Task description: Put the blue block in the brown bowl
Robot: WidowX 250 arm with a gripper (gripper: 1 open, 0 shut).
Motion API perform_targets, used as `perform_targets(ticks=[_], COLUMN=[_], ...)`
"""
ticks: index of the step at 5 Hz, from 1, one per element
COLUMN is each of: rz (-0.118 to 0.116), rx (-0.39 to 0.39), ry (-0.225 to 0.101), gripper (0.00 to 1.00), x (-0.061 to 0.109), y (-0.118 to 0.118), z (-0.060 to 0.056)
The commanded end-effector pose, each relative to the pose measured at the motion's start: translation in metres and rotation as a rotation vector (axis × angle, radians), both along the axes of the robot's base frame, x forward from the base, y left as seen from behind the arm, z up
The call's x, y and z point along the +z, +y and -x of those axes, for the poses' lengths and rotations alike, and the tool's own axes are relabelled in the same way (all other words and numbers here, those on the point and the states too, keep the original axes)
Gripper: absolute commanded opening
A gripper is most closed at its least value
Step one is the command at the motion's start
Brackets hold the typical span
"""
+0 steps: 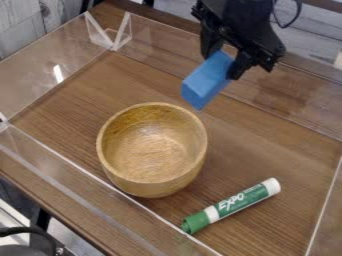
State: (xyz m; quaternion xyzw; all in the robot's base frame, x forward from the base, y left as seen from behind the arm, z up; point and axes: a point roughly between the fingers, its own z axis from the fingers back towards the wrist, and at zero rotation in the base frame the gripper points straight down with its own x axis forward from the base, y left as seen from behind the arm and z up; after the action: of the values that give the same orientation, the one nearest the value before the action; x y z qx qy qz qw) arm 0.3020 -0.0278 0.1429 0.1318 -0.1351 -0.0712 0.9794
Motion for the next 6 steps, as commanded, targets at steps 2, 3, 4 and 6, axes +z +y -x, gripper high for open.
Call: perform_targets(ticks=[2, 3, 4, 6], rz=[-0.007, -0.014, -0.010, -0.001], rx=[0.081, 0.102, 0.111, 0.174], ry=[-0.073, -0.085, -0.078, -0.072], gripper=[0.00, 0.00, 0.00, 0.00], x=[0.008, 0.005, 0.001, -0.008], y=[-0.003, -0.002, 0.004, 0.013], z=[-0.009, -0.011, 0.012, 0.048])
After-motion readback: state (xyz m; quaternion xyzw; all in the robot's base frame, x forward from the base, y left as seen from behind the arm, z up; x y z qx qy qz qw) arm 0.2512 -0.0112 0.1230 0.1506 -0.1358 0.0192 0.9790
